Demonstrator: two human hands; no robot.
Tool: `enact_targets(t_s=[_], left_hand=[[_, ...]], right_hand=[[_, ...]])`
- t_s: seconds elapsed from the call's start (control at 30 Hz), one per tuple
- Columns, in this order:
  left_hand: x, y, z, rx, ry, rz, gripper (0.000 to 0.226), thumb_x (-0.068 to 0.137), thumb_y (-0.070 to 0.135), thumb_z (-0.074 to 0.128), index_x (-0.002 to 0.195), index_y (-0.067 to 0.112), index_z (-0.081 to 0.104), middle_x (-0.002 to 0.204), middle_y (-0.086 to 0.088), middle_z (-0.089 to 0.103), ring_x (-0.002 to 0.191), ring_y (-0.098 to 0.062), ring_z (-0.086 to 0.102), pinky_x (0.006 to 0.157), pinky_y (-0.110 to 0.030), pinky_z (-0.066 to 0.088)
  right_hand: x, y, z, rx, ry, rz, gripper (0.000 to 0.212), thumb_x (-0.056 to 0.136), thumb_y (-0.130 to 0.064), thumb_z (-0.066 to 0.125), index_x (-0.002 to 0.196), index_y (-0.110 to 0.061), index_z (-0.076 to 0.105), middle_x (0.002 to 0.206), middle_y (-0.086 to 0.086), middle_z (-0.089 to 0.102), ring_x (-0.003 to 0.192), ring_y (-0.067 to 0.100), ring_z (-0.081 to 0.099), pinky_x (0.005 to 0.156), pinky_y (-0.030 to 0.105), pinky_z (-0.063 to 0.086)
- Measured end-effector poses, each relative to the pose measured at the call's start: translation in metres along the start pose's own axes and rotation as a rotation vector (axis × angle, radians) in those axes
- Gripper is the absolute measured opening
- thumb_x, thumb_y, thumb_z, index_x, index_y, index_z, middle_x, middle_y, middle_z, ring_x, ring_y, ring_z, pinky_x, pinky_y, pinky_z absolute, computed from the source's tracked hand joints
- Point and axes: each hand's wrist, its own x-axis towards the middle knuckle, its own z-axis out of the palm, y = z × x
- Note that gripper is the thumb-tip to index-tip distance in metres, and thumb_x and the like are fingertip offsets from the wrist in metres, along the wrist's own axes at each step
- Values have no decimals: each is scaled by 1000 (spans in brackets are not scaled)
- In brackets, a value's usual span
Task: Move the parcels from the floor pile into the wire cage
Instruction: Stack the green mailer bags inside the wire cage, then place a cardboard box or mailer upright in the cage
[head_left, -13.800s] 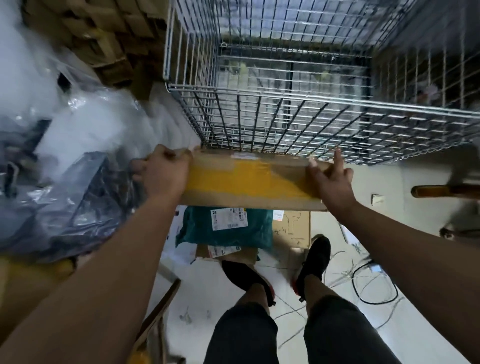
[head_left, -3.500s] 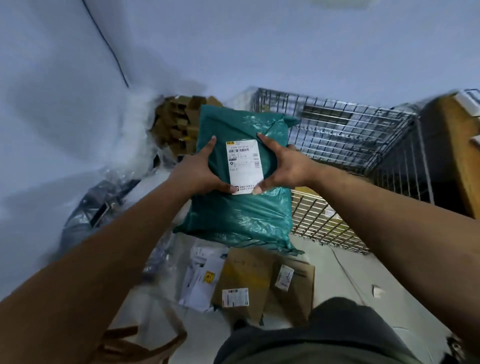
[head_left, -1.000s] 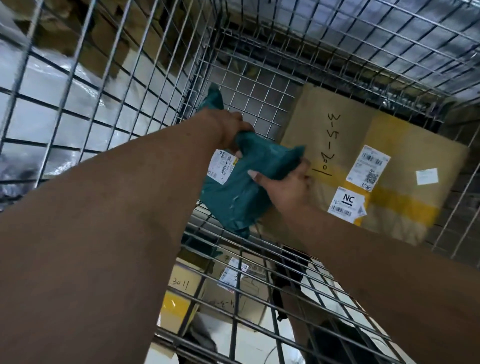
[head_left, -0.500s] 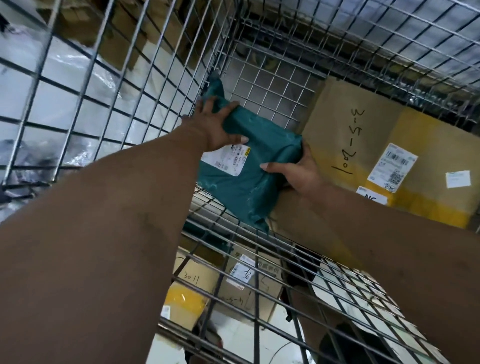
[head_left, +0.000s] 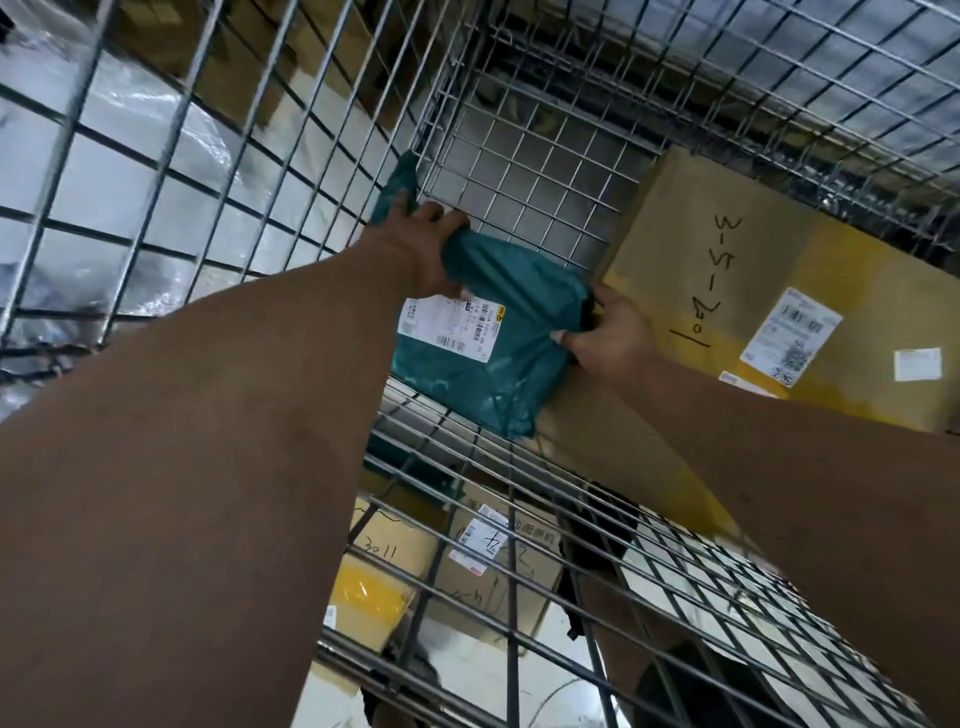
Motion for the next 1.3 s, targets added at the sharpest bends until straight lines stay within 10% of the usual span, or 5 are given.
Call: enact_targets(t_s=[0.33,0.87,1.1,1.3], left_hand=[[-4,11,38,321,-296,43,171,51,39,101,146,44,-41,158,-3,-44,150,-46,-25,115,-72,28],[-191,2,-95,235,155,97,119,78,45,86,160,46,0,156,-5,40,133,-32,52,95,-48,51],[-372,6,-106,244,415,177,69,95,44,63,155,32,31,140,-6,54,120,-32,59,92,-49,53],[-482,1,-36,223,487,271,69,95,42,60,157,28,31,148,-11,46,133,-37,47,105,-56,42]], right_hand=[[-15,-33,9,-929,-218,-145,103,82,-48,79,160,-44,12,168,4,3,152,40,3,120,53,25],[-145,-174,-33,-840,-194,-238,94,90,-52,69,163,-30,15,164,15,27,146,35,34,115,41,37],[-311,-242,-31,-382,115,-256,61,98,-36,64,154,-23,41,147,9,54,123,26,59,104,37,49],[-429,-209,43,-295,314,-431,42,93,-23,64,134,-21,61,134,9,60,120,26,60,103,36,49]])
